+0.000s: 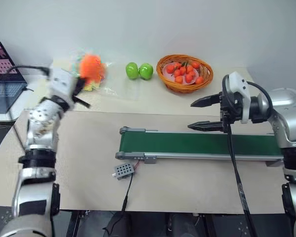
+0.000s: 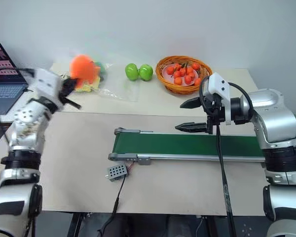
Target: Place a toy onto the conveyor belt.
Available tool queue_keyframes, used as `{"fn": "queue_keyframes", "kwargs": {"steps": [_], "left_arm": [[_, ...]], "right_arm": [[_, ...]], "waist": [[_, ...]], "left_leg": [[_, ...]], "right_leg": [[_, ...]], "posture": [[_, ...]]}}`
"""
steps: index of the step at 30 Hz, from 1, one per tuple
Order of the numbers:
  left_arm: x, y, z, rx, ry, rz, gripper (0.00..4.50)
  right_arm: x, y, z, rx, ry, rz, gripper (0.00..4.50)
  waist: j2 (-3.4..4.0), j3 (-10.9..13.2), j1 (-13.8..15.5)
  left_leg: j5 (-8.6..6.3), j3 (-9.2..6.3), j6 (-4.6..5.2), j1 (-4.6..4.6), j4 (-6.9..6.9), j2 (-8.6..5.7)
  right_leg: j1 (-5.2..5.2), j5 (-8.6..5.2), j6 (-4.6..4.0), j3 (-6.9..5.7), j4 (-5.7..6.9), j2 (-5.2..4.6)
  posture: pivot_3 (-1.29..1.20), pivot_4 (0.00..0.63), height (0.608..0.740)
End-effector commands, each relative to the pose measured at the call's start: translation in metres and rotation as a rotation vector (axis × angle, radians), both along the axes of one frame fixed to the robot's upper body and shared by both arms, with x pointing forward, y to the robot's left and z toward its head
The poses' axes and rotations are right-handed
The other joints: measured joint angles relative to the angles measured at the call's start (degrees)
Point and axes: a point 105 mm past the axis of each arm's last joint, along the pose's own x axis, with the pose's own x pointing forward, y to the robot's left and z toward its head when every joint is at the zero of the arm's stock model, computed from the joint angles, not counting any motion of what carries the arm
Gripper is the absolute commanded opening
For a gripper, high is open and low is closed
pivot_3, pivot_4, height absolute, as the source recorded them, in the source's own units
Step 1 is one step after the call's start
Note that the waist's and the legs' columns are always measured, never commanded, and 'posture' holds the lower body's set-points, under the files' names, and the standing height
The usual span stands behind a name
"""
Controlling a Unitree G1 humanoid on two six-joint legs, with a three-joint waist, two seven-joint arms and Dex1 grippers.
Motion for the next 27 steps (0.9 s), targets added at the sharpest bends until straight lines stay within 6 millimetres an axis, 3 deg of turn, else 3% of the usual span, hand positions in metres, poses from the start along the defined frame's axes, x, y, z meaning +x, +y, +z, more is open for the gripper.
{"fn": "queue_keyframes", "kwargs": {"steps": [1, 5, 9, 12, 20, 27], "left_arm": [[-0.035, -0.052, -0.003, 0.266, -0.154, -0.186, 0.03], [-0.055, -0.076, -0.023, 0.472, -0.237, -0.282, 0.03], [-0.061, -0.078, -0.06, 0.738, -0.297, -0.312, 0.03], [-0.062, -0.076, -0.076, 0.828, -0.33, -0.315, 0.03], [-0.069, -0.078, -0.09, 0.877, -0.386, -0.339, 0.03], [-0.079, -0.072, -0.084, 0.895, -0.366, -0.367, 0.03]], "right_arm": [[-0.005, -0.003, 0.01, 0.016, -0.054, -0.003, 4.5], [-0.006, -0.004, 0.008, 0.022, -0.054, -0.012, 4.5], [-0.008, -0.004, 0.006, 0.029, -0.052, -0.018, 4.5], [-0.009, -0.004, 0.006, 0.036, -0.056, -0.03, 4.5], [-0.012, -0.01, 0.006, 0.04, -0.062, -0.062, 4.5], [-0.012, -0.012, 0.006, 0.043, -0.065, -0.071, 4.5]], "waist": [[0.01, 0.0, 0.14], [0.02, 0.01, -0.14], [0.03, 0.01, -0.07], [0.07, 0.0, 0.04], [0.07, 0.0, 0.86], [0.08, 0.0, 0.88]], "left_leg": [[-0.01, 0.0, 0.02, 0.0, -0.01, 0.0], [-0.25, 0.03, 0.45, 0.07, -0.01, 0.0], [-0.25, 0.02, 0.46, 0.11, 0.02, 0.01], [-0.26, 0.03, 0.48, 0.16, 0.01, 0.01], [-0.28, 0.03, 0.51, 0.13, 0.01, 0.01], [-0.29, 0.02, 0.52, 0.13, 0.02, 0.03]], "right_leg": [[0.0, 0.0, 0.0, 0.0, -0.03, 0.0], [0.02, 0.0, 0.0, 0.02, 0.01, 0.0], [0.02, 0.0, 0.0, 0.02, 0.03, 0.0], [0.09, 0.0, 0.0, 0.03, 0.02, 0.0], [0.07, 0.01, 0.01, 0.01, 0.02, 0.0], [0.07, 0.01, 0.01, 0.01, 0.03, 0.0]], "posture": [[0.0, 0.15, 0.738], [0.0, 0.15, 0.738], [0.0, 0.15, 0.738], [0.0, 0.15, 0.738], [0.0, 0.15, 0.738], [0.0, 0.15, 0.738]]}}
